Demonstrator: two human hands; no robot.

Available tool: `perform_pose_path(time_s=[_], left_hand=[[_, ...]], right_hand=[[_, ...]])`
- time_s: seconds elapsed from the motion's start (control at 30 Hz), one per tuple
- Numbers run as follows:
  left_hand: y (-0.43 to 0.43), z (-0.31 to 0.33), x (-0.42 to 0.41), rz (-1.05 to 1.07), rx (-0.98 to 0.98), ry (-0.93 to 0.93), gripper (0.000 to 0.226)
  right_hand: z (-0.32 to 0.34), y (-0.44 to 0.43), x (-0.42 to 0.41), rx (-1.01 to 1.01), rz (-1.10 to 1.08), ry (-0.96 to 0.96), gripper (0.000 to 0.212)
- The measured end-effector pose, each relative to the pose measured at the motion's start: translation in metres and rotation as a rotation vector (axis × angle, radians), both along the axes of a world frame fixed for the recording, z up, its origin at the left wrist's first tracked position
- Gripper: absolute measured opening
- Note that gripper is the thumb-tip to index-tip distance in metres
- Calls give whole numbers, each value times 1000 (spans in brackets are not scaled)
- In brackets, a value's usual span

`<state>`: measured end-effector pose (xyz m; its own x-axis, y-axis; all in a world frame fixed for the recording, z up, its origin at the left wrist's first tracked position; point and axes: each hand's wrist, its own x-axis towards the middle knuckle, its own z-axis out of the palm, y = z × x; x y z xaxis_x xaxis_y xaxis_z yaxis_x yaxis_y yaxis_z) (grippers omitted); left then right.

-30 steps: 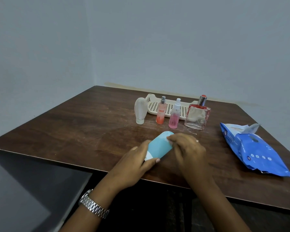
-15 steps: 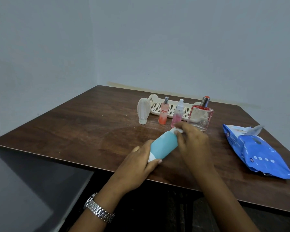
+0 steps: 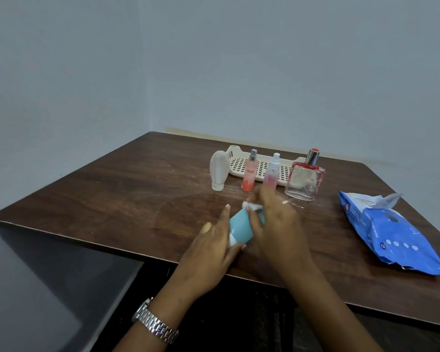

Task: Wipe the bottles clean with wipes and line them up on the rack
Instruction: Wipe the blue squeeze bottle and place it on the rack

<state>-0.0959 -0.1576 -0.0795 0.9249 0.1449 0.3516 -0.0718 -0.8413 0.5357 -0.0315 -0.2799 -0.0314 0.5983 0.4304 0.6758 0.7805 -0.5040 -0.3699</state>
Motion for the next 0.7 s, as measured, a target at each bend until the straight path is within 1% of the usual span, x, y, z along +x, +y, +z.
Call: perform_pose_path(time_s=[0.1,0.2,0.27,0.33,0.37,0.47,0.53,0.6,0.7], left_hand=[[3,-8,1,-14,-2,-23,74],[2,-8,1,-15,11,-53,72],[-1,-6,1,0,12,-56,74],[-4,-5,1,22,59,-64,77],[-5,-5,1,35,76,-67,78],[-4,-6,2,62,48,-68,84],[-4,-7,0,56,17,-82,89],[-4,-8,-1,36,-1,-97,89],[-4,-7,-1,83,-73,-89,94]], right_hand=[[-8,9,-18,-51,36,-62,20],[-2,12,-16,-66,1,-101,23],[4,12,-6,-109,-44,-114,20],[10,9,7,-126,-102,-47,15],[12,8,12,-107,-126,-9,16],[14,9,13,-50,-145,23,20],[9,15,3,-71,-104,16,15],[1,21,-10,-88,-29,49,13],[-4,27,-24,-106,69,104,9]])
